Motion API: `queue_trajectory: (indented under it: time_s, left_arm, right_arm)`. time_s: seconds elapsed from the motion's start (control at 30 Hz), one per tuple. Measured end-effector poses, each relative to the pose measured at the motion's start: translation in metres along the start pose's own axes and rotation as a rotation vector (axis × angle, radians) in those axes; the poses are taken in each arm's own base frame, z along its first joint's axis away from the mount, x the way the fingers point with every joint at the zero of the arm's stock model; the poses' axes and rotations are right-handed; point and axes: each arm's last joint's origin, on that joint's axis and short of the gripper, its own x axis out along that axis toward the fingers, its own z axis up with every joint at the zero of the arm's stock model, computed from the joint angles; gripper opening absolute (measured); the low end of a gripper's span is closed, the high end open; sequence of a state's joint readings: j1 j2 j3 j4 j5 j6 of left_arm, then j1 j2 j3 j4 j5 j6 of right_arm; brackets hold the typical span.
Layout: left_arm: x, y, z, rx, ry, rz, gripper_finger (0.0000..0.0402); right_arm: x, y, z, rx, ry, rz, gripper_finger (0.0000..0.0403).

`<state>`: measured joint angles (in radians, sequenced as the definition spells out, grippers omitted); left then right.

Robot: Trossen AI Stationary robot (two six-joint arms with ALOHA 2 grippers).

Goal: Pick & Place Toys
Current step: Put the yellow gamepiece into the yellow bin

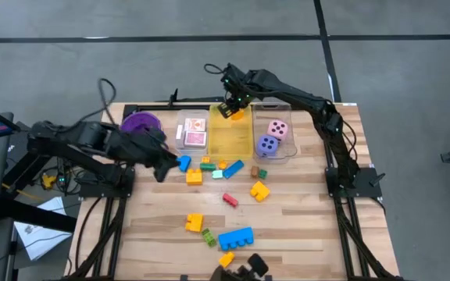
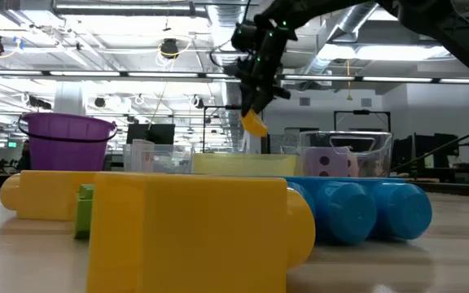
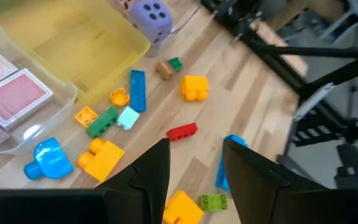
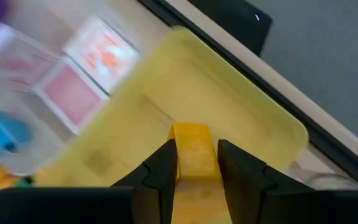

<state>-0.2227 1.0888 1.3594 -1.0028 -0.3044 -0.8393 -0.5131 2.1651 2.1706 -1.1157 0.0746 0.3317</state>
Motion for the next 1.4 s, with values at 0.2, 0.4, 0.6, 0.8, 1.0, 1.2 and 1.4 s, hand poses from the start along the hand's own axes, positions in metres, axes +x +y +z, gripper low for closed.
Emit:
queue_trajectory:
  time_s: [0.2,0.4,0.6,0.8,1.0,1.2,1.4]
  left_arm:
    - [0.033,-0.02,-0.012,0.022,0.022,0.101,0.0145]
    - [0.057,-0.032,-0.017,0.017,0.037,0.126,0.0145]
    - [0.064,-0.038,-0.014,0.0,-0.012,0.103,0.0145]
    - [0.062,-0.039,-0.012,-0.011,-0.033,0.084,0.0145]
    - [0.062,-0.039,-0.012,-0.012,-0.032,0.084,0.0145]
    - [0.062,-0.039,-0.013,-0.012,-0.031,0.084,0.0145]
    - [0.062,-0.039,-0.013,-0.011,-0.03,0.084,0.0145]
  right_arm:
    - [0.024,-0.023,-0.003,0.037,0.041,-0.014,0.0101]
    - [0.051,-0.024,-0.017,0.023,0.083,0.005,0.01]
    - [0.068,-0.021,-0.029,0.004,0.102,0.016,0.0098]
    - [0.07,-0.021,-0.028,0.004,0.089,0.036,0.0098]
    - [0.07,-0.02,-0.027,0.006,0.083,0.063,0.0097]
    - [0.07,-0.02,-0.027,0.006,0.083,0.064,0.0097]
    - [0.07,-0.02,-0.027,0.006,0.082,0.063,0.0097]
